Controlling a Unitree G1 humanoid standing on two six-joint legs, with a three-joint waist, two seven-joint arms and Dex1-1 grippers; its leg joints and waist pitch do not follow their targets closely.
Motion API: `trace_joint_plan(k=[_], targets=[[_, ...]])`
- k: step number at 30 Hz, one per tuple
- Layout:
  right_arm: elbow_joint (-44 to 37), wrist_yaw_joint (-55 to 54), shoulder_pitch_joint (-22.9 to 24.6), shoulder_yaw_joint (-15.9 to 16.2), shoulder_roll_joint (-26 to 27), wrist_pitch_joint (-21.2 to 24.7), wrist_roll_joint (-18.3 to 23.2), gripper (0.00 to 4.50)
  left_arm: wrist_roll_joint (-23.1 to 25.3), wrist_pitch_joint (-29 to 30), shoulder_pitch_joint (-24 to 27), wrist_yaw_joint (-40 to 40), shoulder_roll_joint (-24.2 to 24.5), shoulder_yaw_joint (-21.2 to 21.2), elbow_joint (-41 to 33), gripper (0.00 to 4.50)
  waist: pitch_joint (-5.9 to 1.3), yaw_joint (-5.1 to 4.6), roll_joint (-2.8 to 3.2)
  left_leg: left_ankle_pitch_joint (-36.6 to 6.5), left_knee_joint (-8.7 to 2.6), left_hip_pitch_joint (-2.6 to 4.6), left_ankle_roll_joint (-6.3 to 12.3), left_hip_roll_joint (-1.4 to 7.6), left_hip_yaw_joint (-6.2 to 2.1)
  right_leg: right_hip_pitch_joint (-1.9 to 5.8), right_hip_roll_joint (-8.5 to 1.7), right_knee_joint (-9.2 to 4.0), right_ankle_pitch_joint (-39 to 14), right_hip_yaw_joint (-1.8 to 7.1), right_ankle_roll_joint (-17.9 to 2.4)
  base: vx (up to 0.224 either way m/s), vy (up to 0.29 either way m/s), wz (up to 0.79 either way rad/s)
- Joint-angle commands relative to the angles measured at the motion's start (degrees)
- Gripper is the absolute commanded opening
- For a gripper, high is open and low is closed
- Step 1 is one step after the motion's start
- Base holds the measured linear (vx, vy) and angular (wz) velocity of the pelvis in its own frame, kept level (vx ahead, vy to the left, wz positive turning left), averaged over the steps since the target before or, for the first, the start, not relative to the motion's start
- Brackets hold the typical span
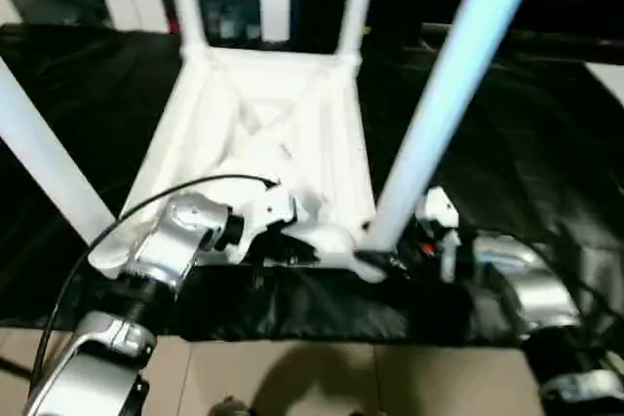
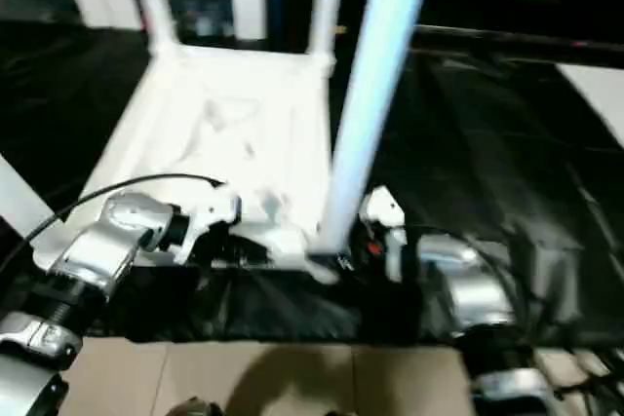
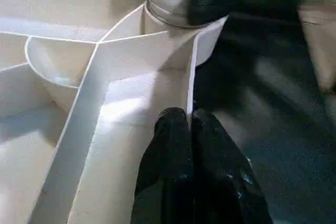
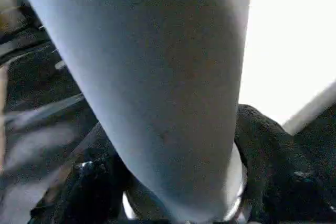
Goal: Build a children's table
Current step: Rotate leg to tighten
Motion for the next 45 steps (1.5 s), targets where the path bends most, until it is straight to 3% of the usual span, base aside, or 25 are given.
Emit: trace_joint_plan(k=[1, 2, 5, 6, 8, 10, 11, 12, 13, 16, 17, 20, 24, 25, 28, 33, 35, 36, 39, 40, 45], targets=[[3.3, -7.2, -0.9, 3.6, 6.3, 2.0, -1.4, 2.58, -0.8, 2.0, 0.6, 7.4, -6.3, -1.2, -1.9, 0.00, -2.20, -0.36, -0.40, -18.1, -4.41, 0.01, 0.35, 2.31, -1.30, 1.83, -4.79, -5.40, -31.5, 2.36, -7.7, 0.000, 0.000, 0.00], [4.4, -10.6, -1.5, 3.1, 8.2, 3.3, -2.0, 2.58, -0.1, 2.8, 1.1, 9.6, -7.5, -1.3, -3.0, 0.00, -2.17, -0.51, -0.51, -18.2, -4.41, -0.14, 0.31, 2.18, -1.41, 2.00, -4.78, -5.55, -32.8, 2.21, -7.0, 0.000, 0.000, 0.00], [7.6, -19.5, -3.7, 1.5, 13.5, 4.1, -2.6, 2.58, 1.0, 4.7, 1.9, 15.5, -11.0, -0.9, -4.4, 0.00, -2.06, -1.02, -0.30, -19.8, -4.37, 0.31, 0.39, 2.23, -1.40, 1.23, -4.78, -5.96, -34.3, 2.36, -6.2, 0.000, 0.000, 0.00], [8.2, -21.1, -4.1, 1.2, 14.4, 4.3, -2.7, 2.58, 1.2, 4.9, 2.0, 16.5, -11.6, -0.9, -4.5, 0.00, -2.01, -1.29, -0.33, -20.4, -4.47, 0.15, 0.19, 2.00, -1.64, 1.48, -4.76, -6.19, -36.1, 2.01, -5.6, 0.000, 0.000, 0.00], [9.4, -23.4, -5.1, 1.1, 16.2, 3.7, -3.1, 2.58, 1.2, 5.8, 2.6, 17.2, -12.6, -1.6, -5.4, 0.00, -2.04, -1.38, -0.16, -20.7, -4.65, 0.03, 0.15, 2.08, -1.73, 1.42, -4.66, -6.22, -35.1, 2.02, -5.2, 0.000, 0.000, 0.00], [9.4, -23.7, -5.3, 2.1, 17.0, 1.8, -4.1, 2.58, 1.0, 6.4, 3.1, 17.4, -13.4, -2.0, -6.1, 0.00, -2.12, -1.36, -0.22, -21.7, -4.51, 0.37, 0.62, 2.00, -1.54, 1.04, -4.64, -6.36, -34.2, 2.24, -5.1, 0.000, 0.000, 0.00], [9.5, -23.8, -5.4, 2.4, 17.2, 1.1, -4.5, 2.93, 1.0, 6.7, 3.3, 17.6, -13.6, -2.1, -6.4, 0.00, -2.08, -1.42, -0.24, -21.6, -4.54, 0.20, 0.81, 1.99, -1.55, 1.12, -4.60, -6.27, -33.8, 2.25, -5.2, 0.000, 0.000, 0.00], [9.5, -23.8, -5.4, 2.4, 17.2, 1.1, -4.5, 2.93, 1.0, 6.7, 3.3, 17.6, -13.6, -2.1, -6.4, 0.00, -2.09, -1.42, -0.23, -21.2, -4.62, 0.04, 1.13, 2.01, -1.56, 1.24, -4.57, -6.19, -33.0, 2.25, -5.3, 0.000, 0.000, 0.00], [8.9, -22.2, -5.0, 2.2, 16.4, 0.9, -4.0, 3.28, 0.9, 6.2, 3.5, 16.4, -13.2, -2.3, -6.6, 0.00, -2.12, -1.40, -0.09, -20.9, -4.60, 0.09, 1.34, 2.01, -1.48, 1.16, -4.51, -6.13, -32.1, 2.34, -5.4, 0.000, 0.000, 0.00], [7.2, -19.3, -3.8, 3.3, 14.0, -0.1, -5.1, 3.37, 0.5, 5.4, 3.8, 13.8, -11.7, -2.7, -7.3, 0.00, -2.22, -1.33, 0.09, -20.4, -4.62, 0.09, 1.63, 2.09, -1.35, 1.21, -4.41, -5.90, -29.5, 2.47, -6.2, 0.000, 0.000, 0.00], [7.0, -19.0, -3.7, 3.5, 13.7, -0.4, -5.5, 3.62, 0.5, 5.2, 3.8, 13.5, -11.6, -2.7, -7.4, 0.00, -2.29, -1.29, 0.06, -20.1, -4.59, 0.06, 1.66, 2.12, -1.29, 1.22, -4.38, -5.83, -28.7, 2.48, -6.3, 0.000, 0.000, 0.00], [3.1, -9.0, -1.3, 5.9, 9.3, -4.0, -5.0, 3.62, -0.9, 4.2, 3.7, 9.3, -9.5, -2.5, -7.5, 0.00, -2.52, -0.92, 0.06, -17.6, -4.34, -0.16, 2.62, 2.12, -0.99, 1.71, -4.20, -5.33, -23.4, 2.54, -7.6, 0.000, 0.000, 0.00], [-0.7, 2.4, 0.4, 8.1, 3.3, -3.3, -3.5, 3.62, -1.9, 3.8, 3.0, 5.6, -7.5, -2.4, -6.6, 0.00, -2.90, -0.28, -0.25, -11.8, -3.47, -0.04, 6.02, 1.90, -0.23, 2.05, -3.89, -4.18, -13.2, 2.64, -11.4, 0.042, -0.014, 0.07], [-1.3, 5.2, 0.5, 8.5, 1.7, -2.7, -3.1, 3.62, -1.8, 3.3, 2.7, 4.2, -6.6, -2.6, -6.3, 0.00, -3.05, -0.26, -0.32, -9.6, -3.36, -0.58, 6.89, 1.82, -0.30, 2.58, -4.02, -3.83, -11.7, 2.53, -11.7, 0.000, 0.000, 0.00], [-1.9, 9.1, 0.6, 9.0, -0.7, -2.1, -2.7, 3.62, -1.9, 2.6, 2.3, 1.9, -5.2, -2.8, -5.8, 0.00, -3.16, 0.07, -0.21, -7.2, -3.09, -0.44, 8.08, 1.89, -0.23, 2.59, -3.81, -3.47, -8.9, 2.34, -12.6, 0.000, 0.000, 0.00], [-3.3, 19.4, 1.1, 11.0, -5.9, -2.7, -2.2, 3.62, -1.6, 0.7, 1.1, -4.8, -1.3, -2.9, -3.9, 0.00, -3.08, 0.73, -0.03, -8.0, -3.12, -0.06, 7.66, 2.34, -0.09, 2.46, -3.68, -3.29, -9.4, 2.16, -13.6, 0.000, 0.000, 0.00], [-3.7, 21.8, 1.3, 11.3, -6.6, -2.3, -1.7, 3.62, -2.0, 0.6, 0.7, -5.8, -0.7, -2.7, -3.4, 0.00, -2.96, 1.00, -0.23, -8.7, -3.08, 0.14, 7.53, 2.44, -0.01, 2.32, -3.75, -3.31, -9.1, 2.24, -14.2, 0.000, 0.000, 0.00], [-3.9, 22.6, 1.3, 11.4, -6.7, -2.0, -1.6, 3.62, -2.2, 0.6, 0.6, -6.2, -0.5, -2.6, -3.2, 0.00, -2.93, 1.10, -0.19, -9.2, -3.17, -0.03, 7.17, 2.48, -0.08, 2.41, -3.82, -3.26, -9.6, 2.23, -14.3, 0.000, 0.000, 0.00], [-4.9, 25.0, 1.7, 12.5, -7.4, -0.5, -1.1, 3.62, -2.0, 0.1, 0.2, -7.0, 0.1, -2.7, -2.4, 0.00, -2.73, 1.09, -0.42, -10.1, -3.34, -0.11, 6.48, 2.42, -0.18, 2.44, -3.87, -3.45, -11.9, 2.19, -13.6, 0.000, 0.000, 0.00], [-5.2, 25.7, 1.8, 12.8, -7.7, -0.1, -1.1, 3.40, -2.0, -0.1, 0.1, -7.2, 0.2, -2.7, -2.1, 0.00, -2.70, 1.08, -0.40, -10.5, -3.39, -0.09, 6.20, 2.48, -0.22, 2.41, -3.96, -3.55, -12.8, 2.23, -13.3, 0.000, 0.000, 0.00], [-5.3, 27.0, 2.2, 13.9, -8.2, 0.1, -1.5, 3.14, -2.1, -1.0, -0.5, -7.9, 0.7, -2.8, -0.9, 0.00, -2.71, 1.37, -0.60, -9.7, -3.32, -0.08, 5.86, 2.38, -0.16, 2.37, -4.04, -3.55, -13.0, 2.29, -12.8, 0.000, 0.000, 0.00]])
